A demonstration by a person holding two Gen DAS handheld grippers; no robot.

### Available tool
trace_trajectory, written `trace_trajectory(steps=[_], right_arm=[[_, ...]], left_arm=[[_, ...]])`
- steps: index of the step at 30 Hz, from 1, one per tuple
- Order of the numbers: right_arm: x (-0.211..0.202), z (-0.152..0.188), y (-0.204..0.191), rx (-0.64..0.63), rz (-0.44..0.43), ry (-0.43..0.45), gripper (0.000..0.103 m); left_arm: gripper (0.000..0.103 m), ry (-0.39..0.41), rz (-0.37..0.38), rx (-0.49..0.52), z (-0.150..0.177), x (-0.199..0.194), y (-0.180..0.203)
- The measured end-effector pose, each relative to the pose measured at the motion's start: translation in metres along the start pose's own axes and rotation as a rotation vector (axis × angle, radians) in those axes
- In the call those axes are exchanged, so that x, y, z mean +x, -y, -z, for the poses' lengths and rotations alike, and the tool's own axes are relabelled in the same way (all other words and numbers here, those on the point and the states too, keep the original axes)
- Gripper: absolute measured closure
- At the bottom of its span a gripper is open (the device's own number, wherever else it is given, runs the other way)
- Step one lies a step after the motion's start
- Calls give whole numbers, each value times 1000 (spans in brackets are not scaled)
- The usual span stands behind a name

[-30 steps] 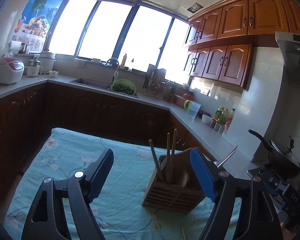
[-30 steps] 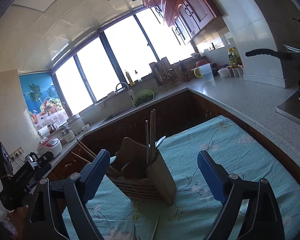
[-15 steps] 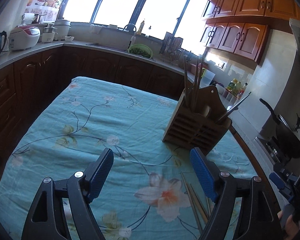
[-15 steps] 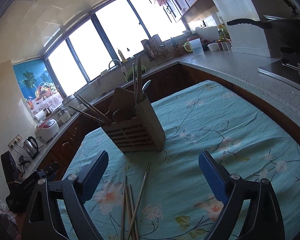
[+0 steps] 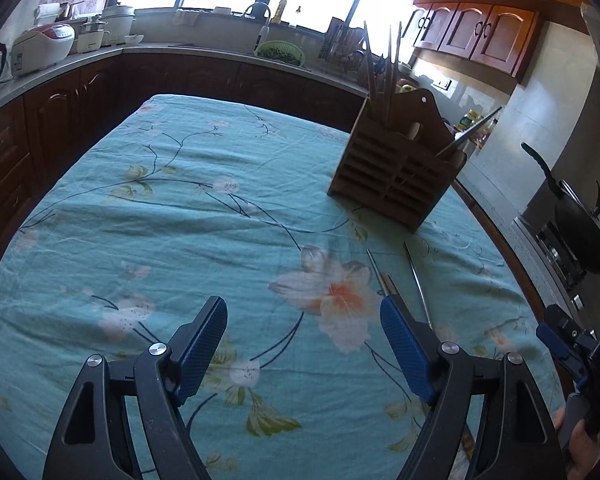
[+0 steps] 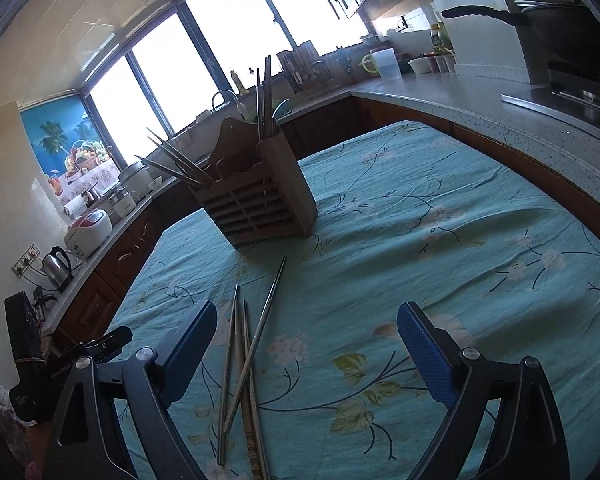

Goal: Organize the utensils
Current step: 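Move both open tools back down to the remaining chopsticks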

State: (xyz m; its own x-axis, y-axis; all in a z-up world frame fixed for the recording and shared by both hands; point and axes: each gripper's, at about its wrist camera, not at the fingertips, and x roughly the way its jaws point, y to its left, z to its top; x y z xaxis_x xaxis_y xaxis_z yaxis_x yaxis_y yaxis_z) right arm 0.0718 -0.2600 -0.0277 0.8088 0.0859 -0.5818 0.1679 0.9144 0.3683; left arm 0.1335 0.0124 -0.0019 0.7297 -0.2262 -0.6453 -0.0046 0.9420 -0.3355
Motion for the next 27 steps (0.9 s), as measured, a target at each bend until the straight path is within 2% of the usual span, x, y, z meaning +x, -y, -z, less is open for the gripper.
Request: trace_trajectory(steps=[7,9,11,12,14,15,16,17,19,20,21,22,24,27], right_arm=[[20,2,-28,-115,-42,-100,12],[35,6,-41,-160,-60,-153,20],[51,13,-53,-205,-61,-204,35],[60,17,-59,-228,-54,-231,39],[76,26,-65,-265,-33,-286,56],[83,30,-67,-281,-27,-314,58],[89,34,-68,-301,-10,-337,67],[95,37,-68,-317,7,-360,71],[92,36,-66,-324,3,-345,74],[91,35,-64,-331,29,-342,78],[90,34,-61,-338,66,-338,83],[91,33,-53,-335,90,-343,95],[87,29,-36,-295,77,-338,98],[79,22,-17,-254,124,-326,98]], left_arm=[[24,-37,-18,-1,4,5,1],[24,-39,-32,-15,4,5,-4],[24,-42,-42,-31,4,3,-10],[24,-44,-48,-37,4,3,-12],[24,-49,-57,-46,5,2,-17],[24,-50,-59,-49,5,2,-18],[24,-52,-61,-52,5,2,-20],[24,-55,-63,-54,5,2,-21],[24,-62,-62,-55,6,4,-21],[24,-67,-62,-55,6,5,-20],[24,-72,-60,-53,6,7,-19],[24,-78,-57,-49,6,10,-17],[24,-88,-47,-34,5,14,-13],[24,-113,-30,-8,4,23,-3]])
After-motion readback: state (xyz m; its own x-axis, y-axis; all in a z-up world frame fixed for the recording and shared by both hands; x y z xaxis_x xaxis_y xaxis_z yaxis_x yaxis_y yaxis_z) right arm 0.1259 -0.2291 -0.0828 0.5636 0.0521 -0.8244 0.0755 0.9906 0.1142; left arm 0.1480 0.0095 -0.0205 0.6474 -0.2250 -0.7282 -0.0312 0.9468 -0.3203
